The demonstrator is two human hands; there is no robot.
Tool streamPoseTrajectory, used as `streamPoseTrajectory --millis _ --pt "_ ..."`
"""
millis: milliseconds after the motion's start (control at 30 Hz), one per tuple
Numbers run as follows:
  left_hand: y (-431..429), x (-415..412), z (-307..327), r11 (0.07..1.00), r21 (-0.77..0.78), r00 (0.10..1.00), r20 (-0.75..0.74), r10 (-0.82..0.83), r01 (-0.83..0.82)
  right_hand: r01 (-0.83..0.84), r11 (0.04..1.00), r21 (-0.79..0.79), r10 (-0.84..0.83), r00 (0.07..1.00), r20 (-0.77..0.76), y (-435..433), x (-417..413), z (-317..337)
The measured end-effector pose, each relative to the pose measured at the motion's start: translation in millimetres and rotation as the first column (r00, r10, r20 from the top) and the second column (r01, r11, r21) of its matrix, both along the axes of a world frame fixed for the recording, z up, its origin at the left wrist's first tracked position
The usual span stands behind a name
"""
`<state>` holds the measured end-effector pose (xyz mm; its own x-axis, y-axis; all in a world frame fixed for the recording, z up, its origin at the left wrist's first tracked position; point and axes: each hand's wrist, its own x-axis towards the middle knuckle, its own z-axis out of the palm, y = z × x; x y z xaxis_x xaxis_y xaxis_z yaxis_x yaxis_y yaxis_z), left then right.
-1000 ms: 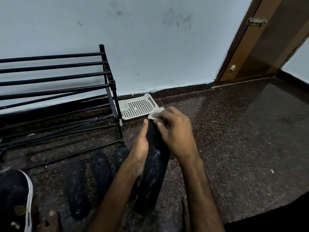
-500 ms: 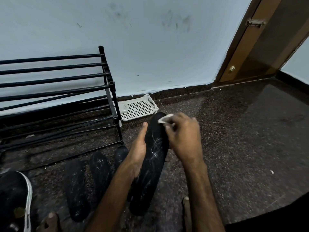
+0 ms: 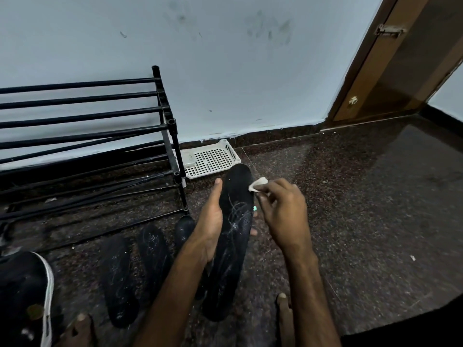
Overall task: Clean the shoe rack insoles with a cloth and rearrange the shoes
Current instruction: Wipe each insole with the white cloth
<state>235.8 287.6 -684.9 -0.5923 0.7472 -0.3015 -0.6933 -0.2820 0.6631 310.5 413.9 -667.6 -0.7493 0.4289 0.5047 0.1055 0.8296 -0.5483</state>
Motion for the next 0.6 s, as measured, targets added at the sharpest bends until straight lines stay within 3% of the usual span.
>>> streamPoseTrajectory --millis 233,433,533,600 --pt "6 9 10 0.994 0.096 0.992 0.123 0.032 -0.044 0.057 0.997 0.048 -0.043 0.969 -0.243 -22 -9 14" --pt "11 7 -2 0.991 0.100 0.989 0.132 0.072 -0.086 -0.090 0.990 0.106 0.097 0.993 -0.068 -34 -18 18" --pt "6 4 -6 0.999 -0.023 0.999 0.023 0.026 -0.026 0.135 0.988 0.076 -0.139 0.989 0.054 -12 -8 20" --pt "2 2 -5 0.999 -0.039 1.000 -0.024 0.008 -0.009 0.310 0.950 0.027 -0.310 0.950 0.030 6 0 19"
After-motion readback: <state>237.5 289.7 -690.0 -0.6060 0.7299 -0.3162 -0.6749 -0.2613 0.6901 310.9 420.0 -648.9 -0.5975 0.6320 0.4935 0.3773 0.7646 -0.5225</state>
